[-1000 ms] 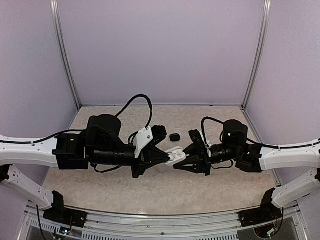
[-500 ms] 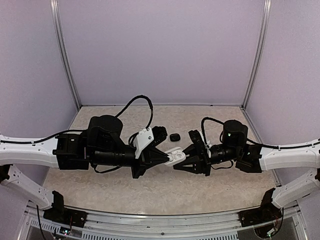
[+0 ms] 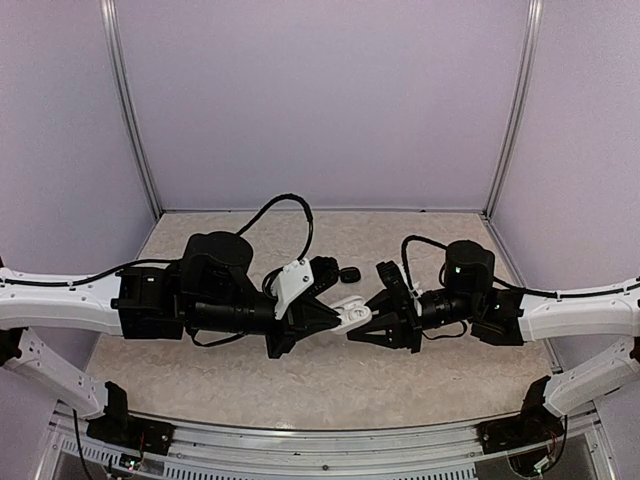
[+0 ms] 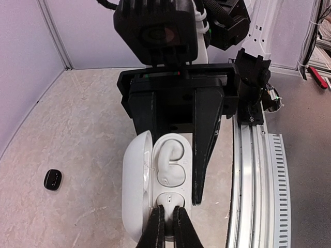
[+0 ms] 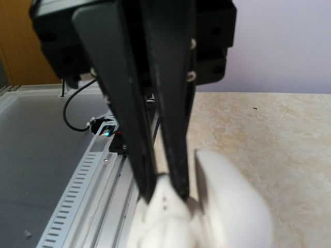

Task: Insert the wireless bluetooth earbuds into the charging case
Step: Insert the left earbud into the left side groove of the charging case, then close the charging case with the earbuds inside, then place the charging case with the earbuds at the center of the board.

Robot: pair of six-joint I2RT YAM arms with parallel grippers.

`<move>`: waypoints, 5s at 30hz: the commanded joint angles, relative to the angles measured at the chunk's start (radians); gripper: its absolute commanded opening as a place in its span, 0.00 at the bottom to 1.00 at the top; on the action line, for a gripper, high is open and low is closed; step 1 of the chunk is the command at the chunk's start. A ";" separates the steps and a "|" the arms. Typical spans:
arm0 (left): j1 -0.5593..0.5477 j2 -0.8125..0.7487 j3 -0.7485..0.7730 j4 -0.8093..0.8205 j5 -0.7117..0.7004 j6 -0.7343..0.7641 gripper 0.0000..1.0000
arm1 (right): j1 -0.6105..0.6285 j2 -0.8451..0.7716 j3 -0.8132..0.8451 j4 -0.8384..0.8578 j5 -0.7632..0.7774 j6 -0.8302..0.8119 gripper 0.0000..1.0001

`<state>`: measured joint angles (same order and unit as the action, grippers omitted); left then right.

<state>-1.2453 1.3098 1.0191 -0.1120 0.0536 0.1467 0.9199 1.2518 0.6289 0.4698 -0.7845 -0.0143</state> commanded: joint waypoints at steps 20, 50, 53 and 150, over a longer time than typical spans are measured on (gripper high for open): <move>-0.003 -0.100 0.042 -0.038 -0.042 -0.004 0.23 | 0.010 0.001 0.009 0.092 -0.016 0.006 0.00; 0.115 -0.123 -0.103 0.156 0.236 -0.113 0.76 | 0.009 0.003 0.024 0.104 -0.018 0.011 0.00; 0.099 -0.100 -0.101 0.179 0.257 -0.097 0.76 | 0.010 0.006 0.025 0.108 -0.015 0.040 0.00; 0.274 -0.242 -0.304 0.411 -0.603 -0.207 0.99 | -0.420 0.841 0.328 0.116 0.014 0.622 0.23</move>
<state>-1.0004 1.1080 0.7330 0.2840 -0.5423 -0.0669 0.4873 2.0670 0.9257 0.5632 -0.7799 0.5968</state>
